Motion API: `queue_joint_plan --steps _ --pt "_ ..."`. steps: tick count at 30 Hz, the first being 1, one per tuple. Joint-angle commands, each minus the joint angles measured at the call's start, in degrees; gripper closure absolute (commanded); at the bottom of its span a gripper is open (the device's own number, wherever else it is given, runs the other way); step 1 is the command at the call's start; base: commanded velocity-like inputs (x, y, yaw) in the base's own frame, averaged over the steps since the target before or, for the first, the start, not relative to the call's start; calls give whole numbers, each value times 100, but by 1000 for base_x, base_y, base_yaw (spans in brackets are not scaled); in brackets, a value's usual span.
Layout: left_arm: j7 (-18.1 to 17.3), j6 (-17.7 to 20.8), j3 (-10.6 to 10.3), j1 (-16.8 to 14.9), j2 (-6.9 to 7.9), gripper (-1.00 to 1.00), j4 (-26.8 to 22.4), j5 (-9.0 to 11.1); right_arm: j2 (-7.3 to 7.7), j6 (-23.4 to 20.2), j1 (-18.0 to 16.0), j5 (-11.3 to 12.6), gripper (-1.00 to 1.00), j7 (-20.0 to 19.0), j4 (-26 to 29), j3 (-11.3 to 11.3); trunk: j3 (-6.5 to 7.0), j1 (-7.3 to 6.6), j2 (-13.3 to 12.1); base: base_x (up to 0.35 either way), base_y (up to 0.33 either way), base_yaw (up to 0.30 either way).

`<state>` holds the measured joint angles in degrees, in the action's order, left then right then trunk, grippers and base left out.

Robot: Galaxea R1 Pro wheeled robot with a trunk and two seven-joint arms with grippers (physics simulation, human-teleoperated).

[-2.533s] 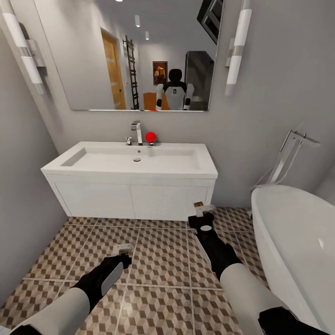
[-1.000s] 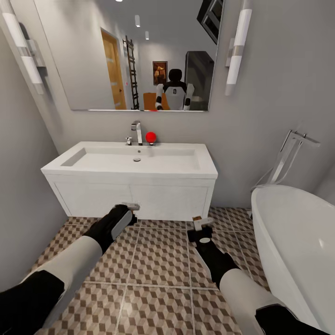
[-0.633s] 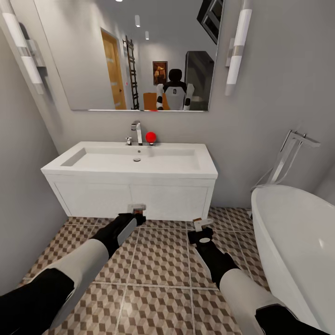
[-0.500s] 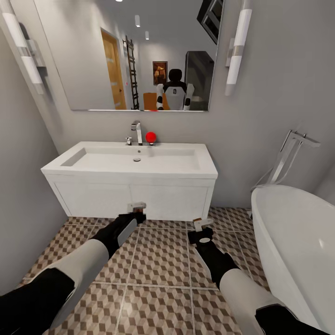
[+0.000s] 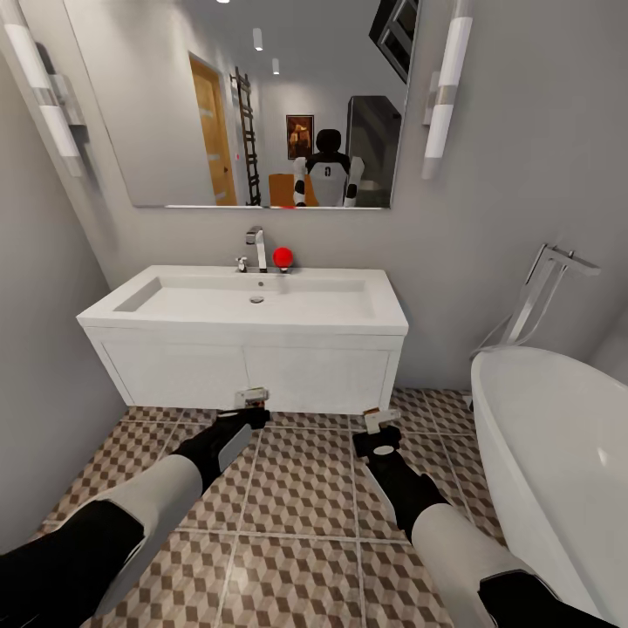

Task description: Take the four mousetraps from the cabinet in the bathroom and place them on the bathroom floor. Make sure all four end up on the same floor surface, and ensure that at least two of them are either under or directly next to the same bathroom sink.

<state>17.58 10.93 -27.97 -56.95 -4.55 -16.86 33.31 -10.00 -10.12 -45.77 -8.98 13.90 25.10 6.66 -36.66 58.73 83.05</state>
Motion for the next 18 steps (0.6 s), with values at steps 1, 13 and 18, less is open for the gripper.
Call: queue_joint_plan --steps 1,13,18 --pt "-8 24 -49 1 4 100 -8 35 0 -52 -2 -51 100 97 9 19 -5 0 3 0 0 0" --pt "-163 -511 -113 17 -77 100 203 35 0 -41 -2 -57 100 330 35 19 -5 0 3 0 0 0" --pt "-159 -533 -313 24 -127 100 219 35 0 -43 -2 -52 100 331 44 19 -5 0 3 0 0 0"
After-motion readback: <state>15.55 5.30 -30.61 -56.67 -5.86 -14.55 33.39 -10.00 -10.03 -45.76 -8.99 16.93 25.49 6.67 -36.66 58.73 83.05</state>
